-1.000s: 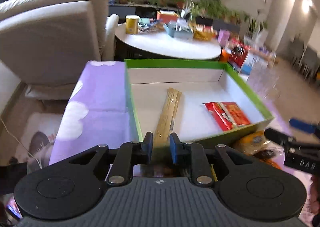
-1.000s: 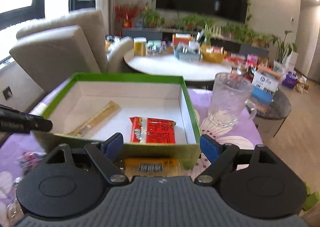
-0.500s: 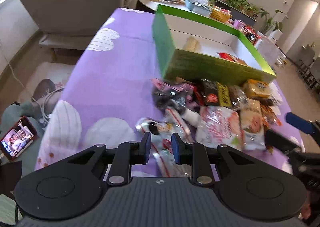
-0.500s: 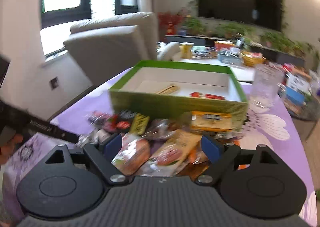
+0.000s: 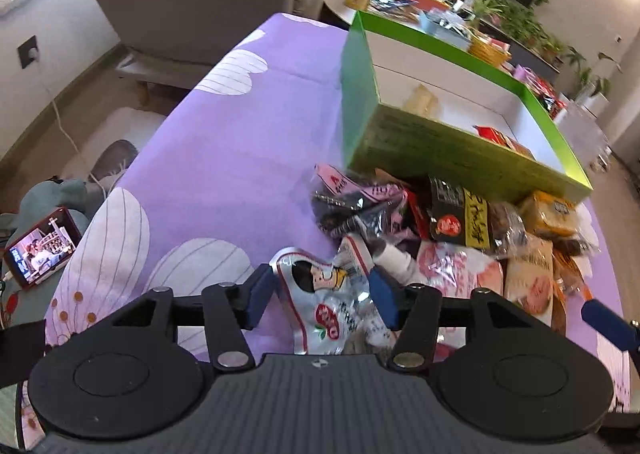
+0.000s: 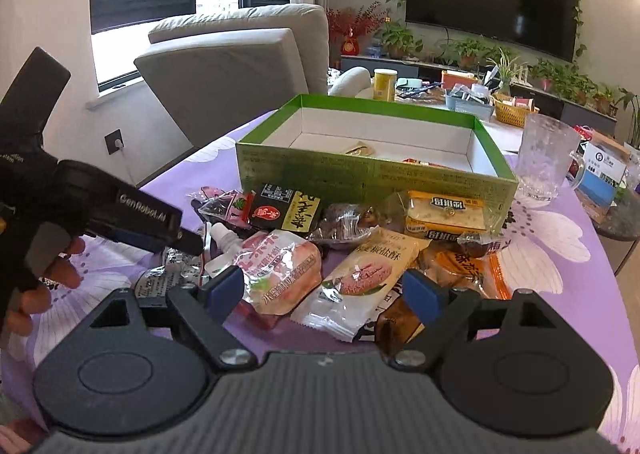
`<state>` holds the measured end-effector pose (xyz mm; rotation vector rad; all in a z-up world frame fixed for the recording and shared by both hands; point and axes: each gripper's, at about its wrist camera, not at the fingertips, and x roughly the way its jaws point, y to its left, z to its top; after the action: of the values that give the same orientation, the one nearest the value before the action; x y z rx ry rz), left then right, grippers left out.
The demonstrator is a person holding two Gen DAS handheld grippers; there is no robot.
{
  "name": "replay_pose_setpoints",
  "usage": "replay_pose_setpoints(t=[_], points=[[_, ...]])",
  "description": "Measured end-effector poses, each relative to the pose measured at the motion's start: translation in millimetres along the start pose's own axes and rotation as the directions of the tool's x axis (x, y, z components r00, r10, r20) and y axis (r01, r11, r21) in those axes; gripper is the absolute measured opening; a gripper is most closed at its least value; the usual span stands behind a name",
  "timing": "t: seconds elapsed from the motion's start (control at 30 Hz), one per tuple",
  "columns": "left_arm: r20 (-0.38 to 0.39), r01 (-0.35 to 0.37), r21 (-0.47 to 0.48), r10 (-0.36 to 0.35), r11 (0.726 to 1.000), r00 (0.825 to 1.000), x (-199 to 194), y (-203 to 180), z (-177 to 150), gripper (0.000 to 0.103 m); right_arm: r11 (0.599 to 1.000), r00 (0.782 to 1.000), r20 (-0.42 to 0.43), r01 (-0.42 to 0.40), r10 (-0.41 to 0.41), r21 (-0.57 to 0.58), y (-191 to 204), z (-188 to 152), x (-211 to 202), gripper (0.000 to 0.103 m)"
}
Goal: Organize snacks
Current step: 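Grasp the white-and-red candy bag with the left tool while the right tool grasps the pink jelly pouch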
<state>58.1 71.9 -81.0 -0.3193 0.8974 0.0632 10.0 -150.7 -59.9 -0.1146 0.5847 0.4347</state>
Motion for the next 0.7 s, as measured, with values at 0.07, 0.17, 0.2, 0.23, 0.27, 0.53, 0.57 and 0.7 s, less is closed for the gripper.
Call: replay_pose_setpoints(t=[0.07, 0.17, 0.2, 0.23, 0.27, 0.53, 0.57, 0.7], points=[[-0.002, -0.013, -0.004, 0.013, 1.0, 1.0, 1, -3, 2, 0.053, 1.0, 1.0, -0.002, -0.005, 0.005, -0.008, 2, -2, 1, 0.048], [-0.01, -0.025, -0.001, 0.024, 1.0, 1.0, 1, -6, 2, 0.054, 0.999, 1.0, -0.005, -0.009, 0.008, -0.039, 5, -2, 5, 0.048], [-0.022, -0.02, -0.008, 0.02, 1.0, 1.0, 0, -6, 1, 0.054, 0.999, 1.0, -0.006, -0.009, 0.009, -0.052, 7, -2, 7, 0.048], [-0.033, -0.014, -0.014, 0.013, 1.0, 0.999, -1, -6, 0, 0.054, 0.998, 1.0, -0.007, -0.008, 0.008, -0.067, 8, -1, 8, 0.048], [-0.039, -0.013, -0.013, 0.013, 1.0, 0.999, -1, -7, 0, 0.054, 0.996, 1.0, -0.007, -0.006, 0.005, -0.084, 10, -1, 9, 0.048], [-0.006, -0.08, 0.096, 0.081, 0.992, 0.997, 4, -24, -6, 0.058, 0.989, 1.0, -0.013, -0.018, 0.016, -0.146, 18, 1, 17, 0.048], [-0.008, -0.076, 0.11, 0.077, 0.991, 0.997, 4, -24, -6, 0.058, 0.987, 0.999, -0.016, -0.03, 0.028, -0.156, 19, 2, 18, 0.048], [-0.004, 0.016, 0.128, -0.016, 0.992, 1.0, -3, -12, -2, 0.044, 0.973, 0.995, -0.043, -0.096, 0.088, -0.209, 22, 2, 26, 0.048]])
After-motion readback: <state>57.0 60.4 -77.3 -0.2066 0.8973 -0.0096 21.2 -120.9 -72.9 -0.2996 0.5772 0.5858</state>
